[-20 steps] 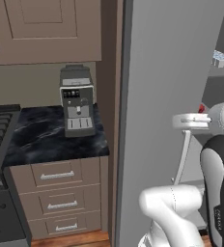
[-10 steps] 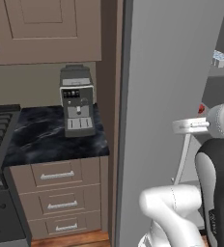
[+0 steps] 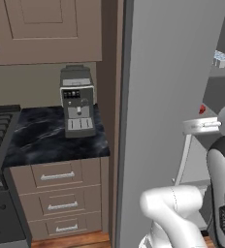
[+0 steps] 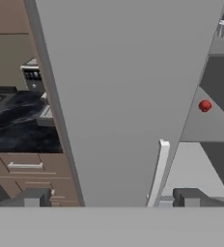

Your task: Open the freezer door, pick up the ice cube tray from the freezer, and place it on the dining counter.

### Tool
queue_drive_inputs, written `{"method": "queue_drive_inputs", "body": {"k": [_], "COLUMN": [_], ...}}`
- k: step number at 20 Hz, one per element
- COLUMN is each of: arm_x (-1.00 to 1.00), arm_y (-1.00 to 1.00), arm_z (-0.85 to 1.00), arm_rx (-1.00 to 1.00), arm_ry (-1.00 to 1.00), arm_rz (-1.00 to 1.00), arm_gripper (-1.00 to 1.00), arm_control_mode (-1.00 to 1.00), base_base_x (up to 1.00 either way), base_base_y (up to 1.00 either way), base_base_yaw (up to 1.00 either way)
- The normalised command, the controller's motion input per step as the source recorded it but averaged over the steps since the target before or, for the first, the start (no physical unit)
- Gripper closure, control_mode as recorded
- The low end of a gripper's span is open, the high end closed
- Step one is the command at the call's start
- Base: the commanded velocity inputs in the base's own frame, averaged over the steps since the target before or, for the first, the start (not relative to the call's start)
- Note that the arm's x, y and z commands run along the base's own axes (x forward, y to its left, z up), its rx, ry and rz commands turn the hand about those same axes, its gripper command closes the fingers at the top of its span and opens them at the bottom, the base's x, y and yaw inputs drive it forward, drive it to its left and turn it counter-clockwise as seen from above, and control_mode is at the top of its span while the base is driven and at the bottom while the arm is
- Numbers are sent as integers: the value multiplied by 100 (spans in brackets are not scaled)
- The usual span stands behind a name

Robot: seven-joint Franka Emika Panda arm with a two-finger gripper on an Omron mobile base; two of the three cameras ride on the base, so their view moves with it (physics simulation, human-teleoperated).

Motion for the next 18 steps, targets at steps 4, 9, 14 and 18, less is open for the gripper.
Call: {"method": "queue_drive_inputs", "body": {"k": [4,9,14,18], "arm_x": [0,0,0,0], "arm_y": [-12,-7,0,0], "arm_z": [-5,-4,0,0], "arm_rx": [0,0,0,0], "arm_ry": [0,0,0,0], "arm_rz": [-2,-5,0,0], "arm_gripper": [-100,-100,-100,-100], "arm_control_mode": [-100,-100,100,100], "base_base_x": [0,0,0,0], "base_base_y": [0,0,-4,-20], "base_base_yaw": [0,0,-6,-4]}}
